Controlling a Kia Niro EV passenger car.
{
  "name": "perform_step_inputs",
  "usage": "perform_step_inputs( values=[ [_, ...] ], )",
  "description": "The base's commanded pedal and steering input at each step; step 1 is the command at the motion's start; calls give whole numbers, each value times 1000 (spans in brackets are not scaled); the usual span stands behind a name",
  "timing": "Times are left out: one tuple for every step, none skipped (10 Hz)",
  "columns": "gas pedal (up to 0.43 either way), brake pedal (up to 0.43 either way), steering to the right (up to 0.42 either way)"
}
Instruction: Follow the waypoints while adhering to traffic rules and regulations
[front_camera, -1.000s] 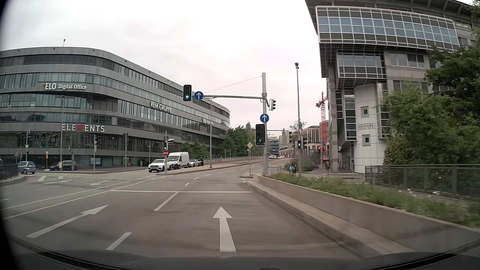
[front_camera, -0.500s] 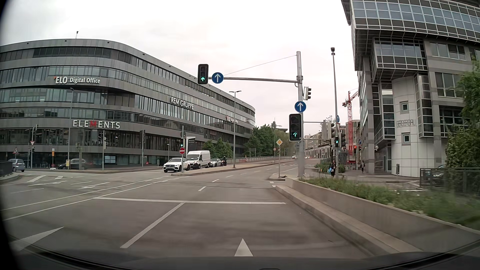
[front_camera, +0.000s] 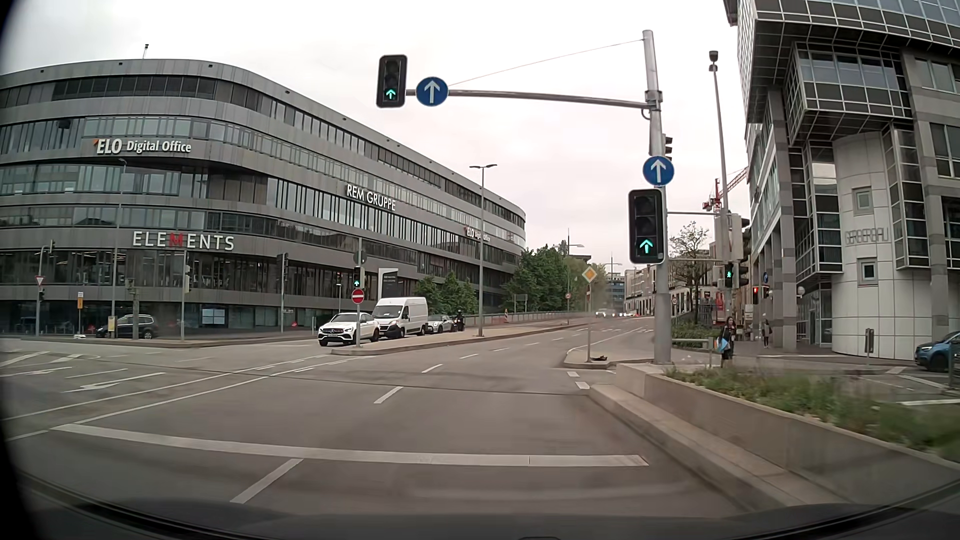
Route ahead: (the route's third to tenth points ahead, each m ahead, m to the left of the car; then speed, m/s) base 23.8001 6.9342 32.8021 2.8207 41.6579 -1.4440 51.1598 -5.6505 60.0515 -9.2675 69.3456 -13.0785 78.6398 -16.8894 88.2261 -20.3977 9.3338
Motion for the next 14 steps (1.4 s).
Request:
perform_step_inputs(
  values=[
    [197, 0, -6],
    [189, 0, -3],
    [177, 0, -3],
    [177, 0, -2],
    [177, 0, -1],
    [177, 0, 0],
    [157, 0, 4],
    [150, 0, 12],
    [138, 0, 22],
    [138, 0, 26],
    [138, 0, 25],
    [138, 0, 26],
    [138, 0, 31],
    [138, 0, 38]
  ],
)
